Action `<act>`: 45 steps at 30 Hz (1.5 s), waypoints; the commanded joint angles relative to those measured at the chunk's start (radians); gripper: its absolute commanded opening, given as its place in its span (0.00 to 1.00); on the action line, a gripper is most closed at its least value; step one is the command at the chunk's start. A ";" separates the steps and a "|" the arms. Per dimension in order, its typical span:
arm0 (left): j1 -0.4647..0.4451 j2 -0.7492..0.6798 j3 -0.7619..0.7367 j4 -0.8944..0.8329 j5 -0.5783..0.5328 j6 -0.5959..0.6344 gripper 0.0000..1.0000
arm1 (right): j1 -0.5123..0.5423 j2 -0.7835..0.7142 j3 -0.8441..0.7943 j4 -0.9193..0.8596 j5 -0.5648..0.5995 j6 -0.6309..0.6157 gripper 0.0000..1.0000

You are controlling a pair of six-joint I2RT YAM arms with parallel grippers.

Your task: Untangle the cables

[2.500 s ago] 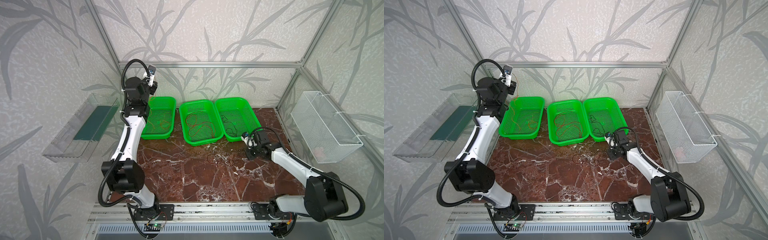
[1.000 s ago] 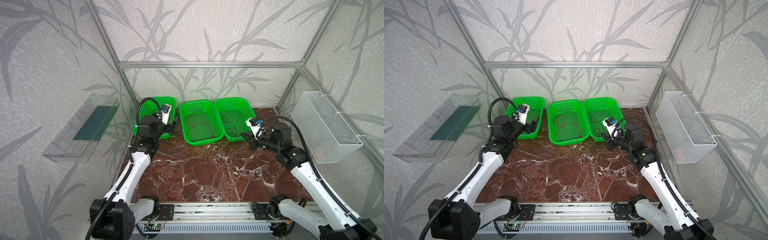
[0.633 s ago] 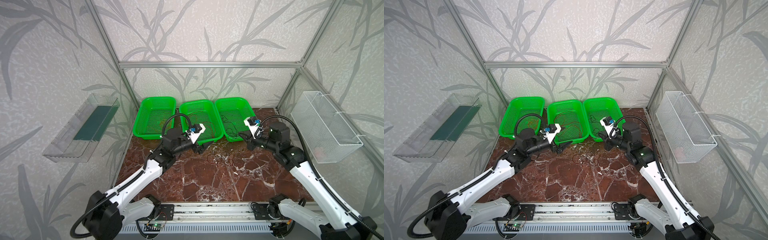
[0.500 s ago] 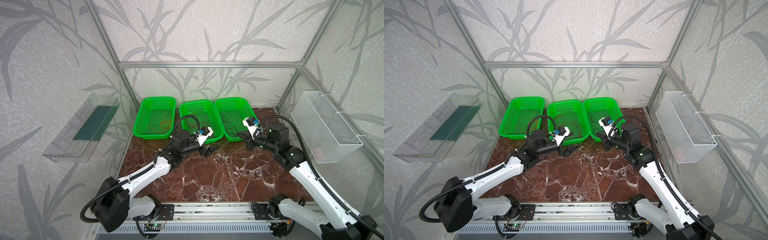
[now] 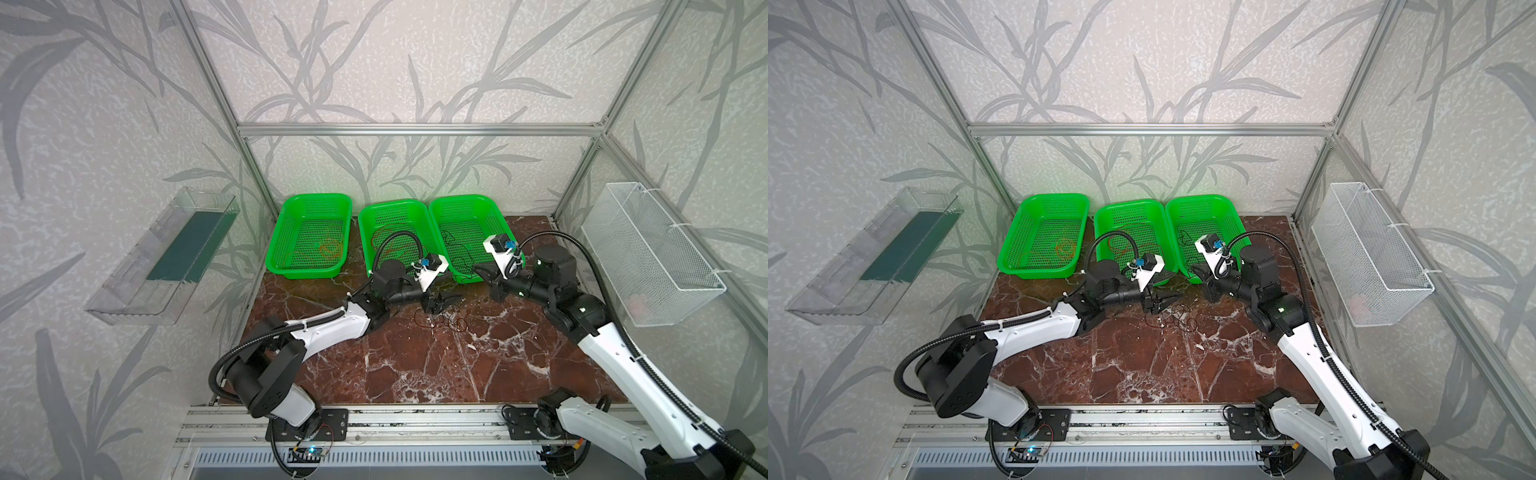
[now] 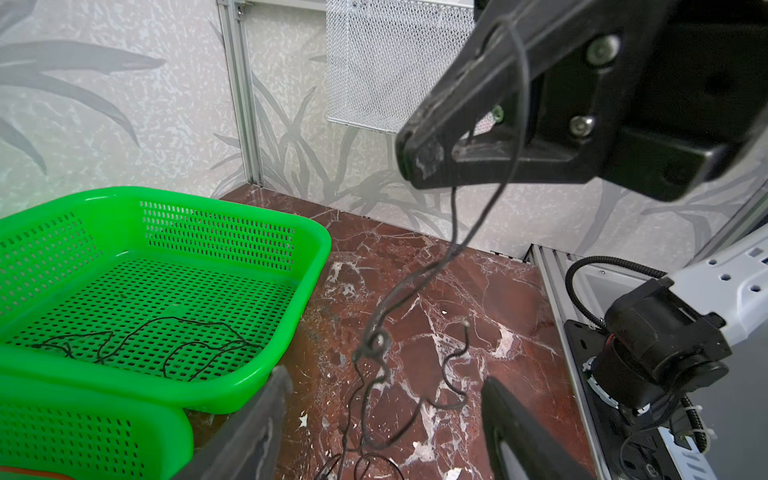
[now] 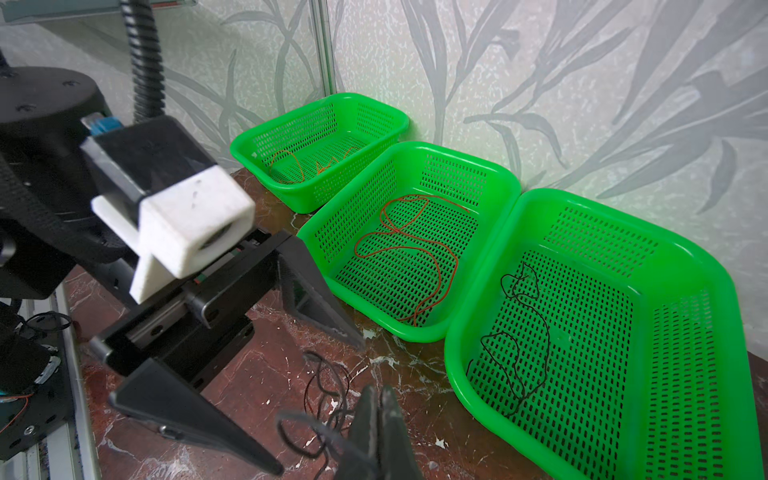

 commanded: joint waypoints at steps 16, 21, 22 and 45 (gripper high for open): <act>-0.044 -0.069 0.138 -0.221 -0.025 0.189 0.00 | 0.002 -0.034 -0.030 0.074 0.205 -0.021 0.00; -0.044 -0.162 0.252 -0.487 -0.034 0.335 0.00 | -0.006 -0.044 -0.073 0.125 0.202 -0.012 0.07; -0.045 -0.170 0.283 -0.529 -0.033 0.355 0.00 | -0.006 -0.050 -0.089 0.145 0.183 -0.005 0.10; -0.043 -0.176 0.482 -0.630 -0.074 0.416 0.00 | -0.087 -0.267 -0.326 0.241 0.103 0.141 0.66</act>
